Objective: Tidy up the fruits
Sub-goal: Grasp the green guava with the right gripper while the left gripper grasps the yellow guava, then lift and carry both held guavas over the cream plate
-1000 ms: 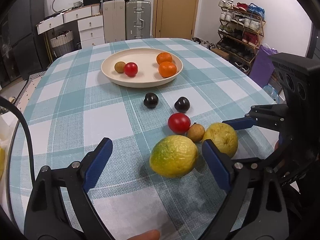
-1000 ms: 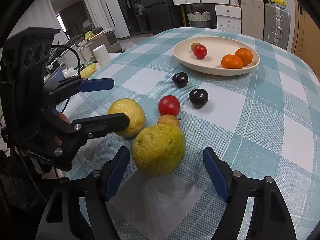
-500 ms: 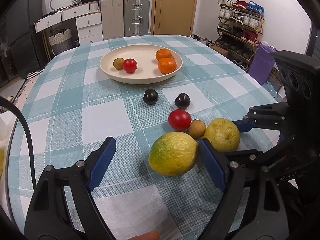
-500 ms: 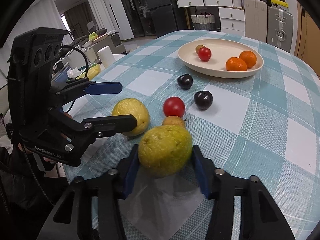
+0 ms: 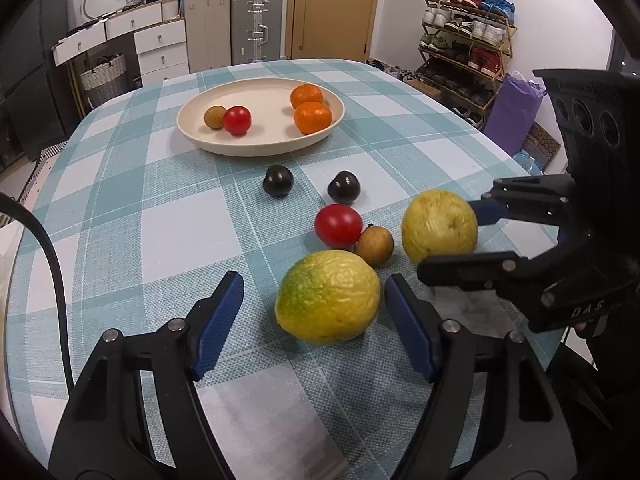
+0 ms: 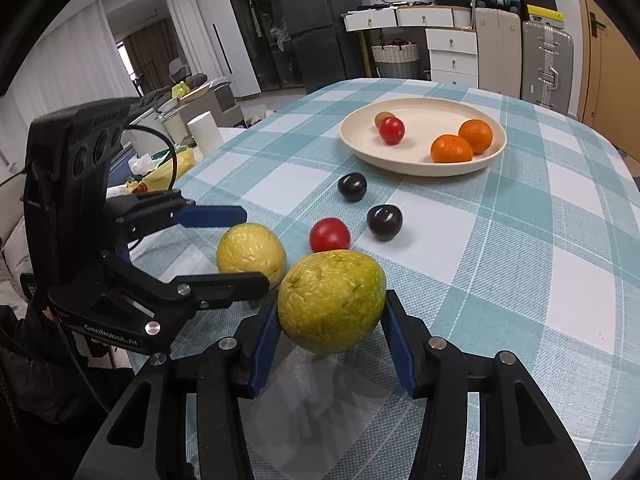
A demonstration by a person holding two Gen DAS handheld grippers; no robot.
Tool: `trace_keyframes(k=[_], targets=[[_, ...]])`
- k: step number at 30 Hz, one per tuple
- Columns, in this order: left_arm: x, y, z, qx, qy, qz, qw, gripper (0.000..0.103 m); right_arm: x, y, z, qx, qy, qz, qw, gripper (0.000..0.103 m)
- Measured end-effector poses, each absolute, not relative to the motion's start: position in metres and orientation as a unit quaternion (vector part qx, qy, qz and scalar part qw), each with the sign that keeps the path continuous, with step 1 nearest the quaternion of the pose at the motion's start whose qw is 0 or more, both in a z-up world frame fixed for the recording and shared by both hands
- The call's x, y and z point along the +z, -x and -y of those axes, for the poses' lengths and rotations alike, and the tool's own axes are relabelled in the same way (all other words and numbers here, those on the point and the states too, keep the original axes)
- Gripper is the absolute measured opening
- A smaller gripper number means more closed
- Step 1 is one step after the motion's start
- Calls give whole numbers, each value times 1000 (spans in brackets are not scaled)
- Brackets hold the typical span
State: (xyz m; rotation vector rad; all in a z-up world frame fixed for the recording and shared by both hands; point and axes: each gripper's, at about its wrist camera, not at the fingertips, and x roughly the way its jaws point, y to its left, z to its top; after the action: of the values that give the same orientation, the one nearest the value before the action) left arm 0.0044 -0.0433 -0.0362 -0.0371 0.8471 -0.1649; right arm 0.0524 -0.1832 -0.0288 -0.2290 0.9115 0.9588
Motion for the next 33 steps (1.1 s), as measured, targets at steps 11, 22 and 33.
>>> trace_keyframes(k=[11, 22, 33], targets=[[-37, -3, 46, -99, 17, -405, 909, 49, -21, -58, 192, 431, 86, -409, 799, 50], [-20, 3, 37, -72, 22, -365, 928, 49, -17, -62, 198, 420, 64, -391, 816, 50], [-3, 7, 19, -42, 46, -325, 944, 49, -2, -64, 202, 406, 46, -365, 837, 50]])
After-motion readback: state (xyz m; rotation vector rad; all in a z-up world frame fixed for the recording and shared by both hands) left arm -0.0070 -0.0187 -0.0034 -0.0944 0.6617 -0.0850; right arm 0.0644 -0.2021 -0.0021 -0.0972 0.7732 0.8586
